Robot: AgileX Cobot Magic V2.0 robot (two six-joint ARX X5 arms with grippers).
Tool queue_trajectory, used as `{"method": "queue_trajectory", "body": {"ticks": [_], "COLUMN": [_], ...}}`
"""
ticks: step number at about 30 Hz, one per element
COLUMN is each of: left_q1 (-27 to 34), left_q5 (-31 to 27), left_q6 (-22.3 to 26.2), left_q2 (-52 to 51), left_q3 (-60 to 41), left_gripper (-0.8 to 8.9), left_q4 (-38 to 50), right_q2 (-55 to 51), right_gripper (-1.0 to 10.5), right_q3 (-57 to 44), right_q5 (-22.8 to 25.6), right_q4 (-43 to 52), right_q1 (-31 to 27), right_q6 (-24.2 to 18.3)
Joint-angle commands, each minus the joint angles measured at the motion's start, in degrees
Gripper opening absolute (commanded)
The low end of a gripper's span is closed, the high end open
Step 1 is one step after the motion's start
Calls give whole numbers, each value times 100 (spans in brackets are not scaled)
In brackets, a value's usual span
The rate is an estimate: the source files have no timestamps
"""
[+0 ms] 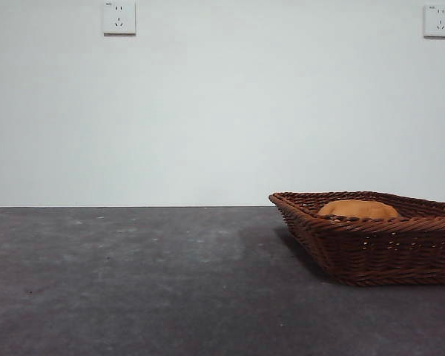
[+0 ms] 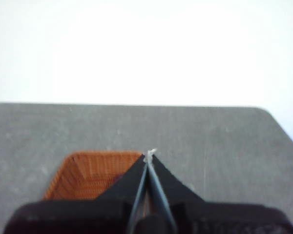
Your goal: Help me put the vegetables on the table into the basket
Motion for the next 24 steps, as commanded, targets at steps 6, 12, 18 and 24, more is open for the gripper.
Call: {"method": "queue_trajectory", "body": {"ticks": [6,12,18,24], "left_q1": [15,15,15,15], "left_q5": [20,20,20,20], "left_q6": [-35,-35,-35,-35], "left_q2": [2,7,31,39], "left_q3": [-55,-55,-55,-55], "left_gripper": [-3,-3,-3,-3], "left_q4": [37,37,37,35], "right_q2": [-1078,-1537,-1882,-2015], "right_gripper": [0,1,1,0], "right_q3": [-2605,-3757,-4330,-4428], "right_q5": [70,63,63,68], "right_q4": [1169,1576,1574,1648], "right_q1": [4,4,7,7], "right_q6": [383,503,503,461]}}
